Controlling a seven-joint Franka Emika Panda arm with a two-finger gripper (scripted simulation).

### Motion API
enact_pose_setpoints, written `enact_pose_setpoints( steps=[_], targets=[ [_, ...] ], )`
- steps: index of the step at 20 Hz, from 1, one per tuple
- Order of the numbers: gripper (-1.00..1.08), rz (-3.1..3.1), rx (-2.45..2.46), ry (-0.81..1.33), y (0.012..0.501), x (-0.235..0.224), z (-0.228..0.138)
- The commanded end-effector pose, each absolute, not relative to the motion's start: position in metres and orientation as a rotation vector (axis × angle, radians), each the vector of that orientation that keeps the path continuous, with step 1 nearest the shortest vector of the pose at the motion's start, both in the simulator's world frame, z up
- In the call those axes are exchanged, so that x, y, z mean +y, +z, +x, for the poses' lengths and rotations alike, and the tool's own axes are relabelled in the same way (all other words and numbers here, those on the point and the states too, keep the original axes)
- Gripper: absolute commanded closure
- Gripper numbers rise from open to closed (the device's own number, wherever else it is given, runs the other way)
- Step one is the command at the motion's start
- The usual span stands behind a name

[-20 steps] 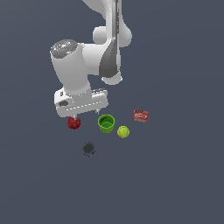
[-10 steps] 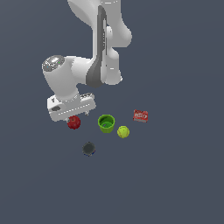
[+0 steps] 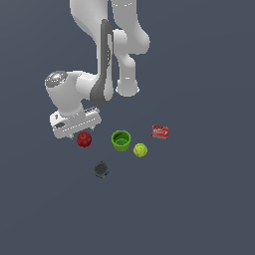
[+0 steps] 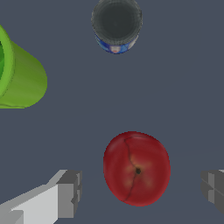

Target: Pick up a designated object from a clutter of objects.

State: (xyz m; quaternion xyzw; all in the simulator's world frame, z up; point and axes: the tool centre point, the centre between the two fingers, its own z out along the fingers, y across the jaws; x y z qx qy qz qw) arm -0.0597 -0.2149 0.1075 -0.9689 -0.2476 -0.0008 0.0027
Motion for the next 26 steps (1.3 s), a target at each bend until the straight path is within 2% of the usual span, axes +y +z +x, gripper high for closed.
enact_pose_setpoints(
  steps=[1,13,26],
  targets=[
    [-0.92,-3.035,-0.800,-0.002,0.102,-0.221,-0.064],
    [-0.92,-3.032,-0.819,0.001,0.092,-0.227,-0.070],
    [-0.92,-3.032,-0.822,0.000,0.047,-0.227,-0.071]
  ],
)
